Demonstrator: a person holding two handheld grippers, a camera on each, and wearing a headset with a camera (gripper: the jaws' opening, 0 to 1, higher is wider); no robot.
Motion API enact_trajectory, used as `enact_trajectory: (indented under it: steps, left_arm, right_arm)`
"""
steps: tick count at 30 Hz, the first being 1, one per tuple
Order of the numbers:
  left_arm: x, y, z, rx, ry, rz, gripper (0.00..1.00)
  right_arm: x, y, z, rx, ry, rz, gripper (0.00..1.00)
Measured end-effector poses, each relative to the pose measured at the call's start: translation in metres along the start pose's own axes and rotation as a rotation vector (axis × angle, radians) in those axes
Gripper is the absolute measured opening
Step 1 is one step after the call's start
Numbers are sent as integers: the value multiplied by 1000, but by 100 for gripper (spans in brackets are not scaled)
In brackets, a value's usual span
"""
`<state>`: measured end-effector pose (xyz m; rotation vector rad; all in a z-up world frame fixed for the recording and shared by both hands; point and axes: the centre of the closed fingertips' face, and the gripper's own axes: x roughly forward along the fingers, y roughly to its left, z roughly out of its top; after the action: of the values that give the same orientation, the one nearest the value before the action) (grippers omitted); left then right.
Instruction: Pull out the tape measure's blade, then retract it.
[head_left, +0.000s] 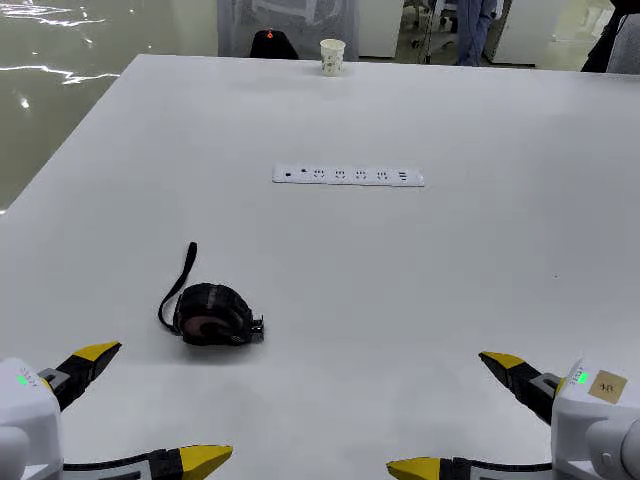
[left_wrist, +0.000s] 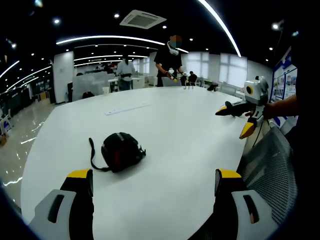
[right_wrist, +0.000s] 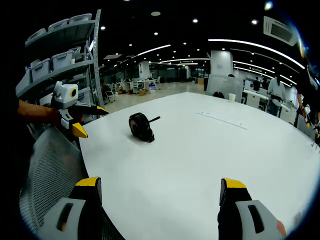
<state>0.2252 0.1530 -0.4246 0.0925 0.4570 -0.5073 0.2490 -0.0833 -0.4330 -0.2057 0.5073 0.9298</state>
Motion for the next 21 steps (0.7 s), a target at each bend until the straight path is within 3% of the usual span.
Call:
enact_trajectory:
  steps: [21]
  left_arm:
    - [5, 15, 5, 25, 9, -20, 99]
  right_arm:
    - [12, -4, 5, -38, 32, 38, 95]
